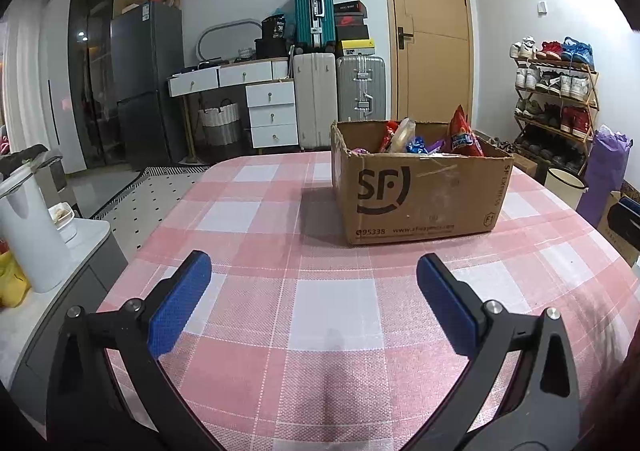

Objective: Organize snacks

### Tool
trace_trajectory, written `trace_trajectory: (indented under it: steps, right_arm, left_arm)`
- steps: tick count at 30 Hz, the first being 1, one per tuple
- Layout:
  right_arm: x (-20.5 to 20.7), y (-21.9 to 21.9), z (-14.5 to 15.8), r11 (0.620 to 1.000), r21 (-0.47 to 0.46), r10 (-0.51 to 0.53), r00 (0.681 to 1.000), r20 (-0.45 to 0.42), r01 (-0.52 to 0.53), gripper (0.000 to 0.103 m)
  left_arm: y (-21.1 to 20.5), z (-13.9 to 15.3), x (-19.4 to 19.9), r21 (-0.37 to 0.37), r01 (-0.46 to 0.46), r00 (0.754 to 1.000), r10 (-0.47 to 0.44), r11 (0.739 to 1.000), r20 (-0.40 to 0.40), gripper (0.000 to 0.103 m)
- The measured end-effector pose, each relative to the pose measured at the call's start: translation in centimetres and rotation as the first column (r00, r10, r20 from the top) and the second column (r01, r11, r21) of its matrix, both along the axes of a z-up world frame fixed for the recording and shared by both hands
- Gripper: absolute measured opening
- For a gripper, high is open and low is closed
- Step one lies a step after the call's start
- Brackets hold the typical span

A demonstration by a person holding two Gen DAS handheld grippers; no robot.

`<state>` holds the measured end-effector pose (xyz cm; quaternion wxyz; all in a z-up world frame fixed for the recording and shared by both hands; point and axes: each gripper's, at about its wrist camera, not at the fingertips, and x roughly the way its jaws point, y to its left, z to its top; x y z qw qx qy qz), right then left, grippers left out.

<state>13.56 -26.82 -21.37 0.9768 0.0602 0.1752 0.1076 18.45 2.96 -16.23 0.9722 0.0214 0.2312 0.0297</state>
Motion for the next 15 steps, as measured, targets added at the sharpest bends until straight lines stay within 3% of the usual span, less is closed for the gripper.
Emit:
trace_trajectory:
  steps: [15]
  right_arm:
    - [0.07,0.43,-0.21,1.0,-0.019,0.002,1.0,-0.006,-0.002,0.103]
  left_arm:
    - [-0.05,-0.05,-0.33,0.002,0.011,1.0,-0.011,1.0,0.019,0.103]
